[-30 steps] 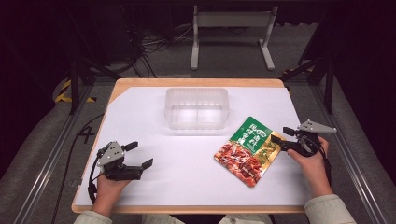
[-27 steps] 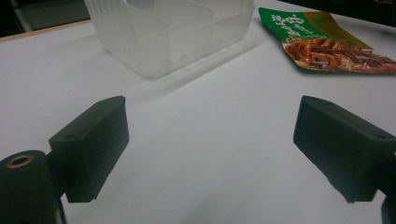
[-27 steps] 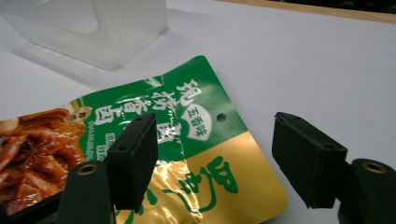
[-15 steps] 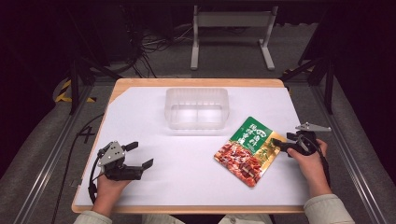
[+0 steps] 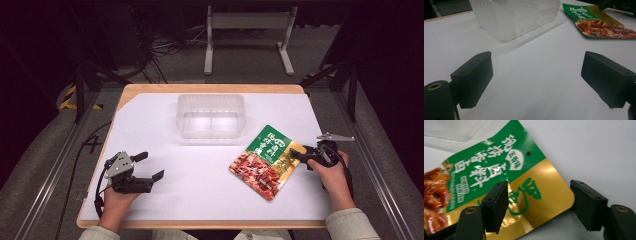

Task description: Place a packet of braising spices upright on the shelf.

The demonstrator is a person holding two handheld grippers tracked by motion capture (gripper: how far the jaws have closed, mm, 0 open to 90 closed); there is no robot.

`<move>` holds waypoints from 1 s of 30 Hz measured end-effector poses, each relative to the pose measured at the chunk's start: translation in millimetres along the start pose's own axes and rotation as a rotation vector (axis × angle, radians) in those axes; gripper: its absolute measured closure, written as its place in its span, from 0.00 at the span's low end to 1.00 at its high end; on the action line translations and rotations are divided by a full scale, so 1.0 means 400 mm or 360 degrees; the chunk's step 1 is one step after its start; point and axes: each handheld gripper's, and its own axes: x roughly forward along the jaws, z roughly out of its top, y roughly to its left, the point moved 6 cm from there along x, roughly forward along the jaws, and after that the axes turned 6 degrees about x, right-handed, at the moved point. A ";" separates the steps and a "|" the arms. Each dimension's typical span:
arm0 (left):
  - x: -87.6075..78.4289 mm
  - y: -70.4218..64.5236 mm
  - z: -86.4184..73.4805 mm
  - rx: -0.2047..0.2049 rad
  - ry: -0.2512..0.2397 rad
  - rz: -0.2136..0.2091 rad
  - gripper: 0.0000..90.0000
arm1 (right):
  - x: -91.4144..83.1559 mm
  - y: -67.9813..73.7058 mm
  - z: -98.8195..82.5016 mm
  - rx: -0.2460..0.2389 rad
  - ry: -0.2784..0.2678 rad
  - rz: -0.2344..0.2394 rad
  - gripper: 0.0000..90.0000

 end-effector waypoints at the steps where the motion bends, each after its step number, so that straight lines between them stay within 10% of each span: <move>1: 0.000 0.001 0.000 0.0007 0.0003 0.0001 0.12 | -0.001 0.001 -0.001 -0.0011 0.0001 -0.0011 0.38; 19: 0.004 -0.003 0.001 0.0008 0.0003 -0.0004 0.13 | -0.029 0.032 -0.010 -0.0093 0.0003 0.0152 0.61; 30: 0.006 -0.006 0.001 0.0014 0.0015 -0.0002 0.13 | -0.002 0.028 -0.021 -0.0200 0.0072 -0.0023 0.87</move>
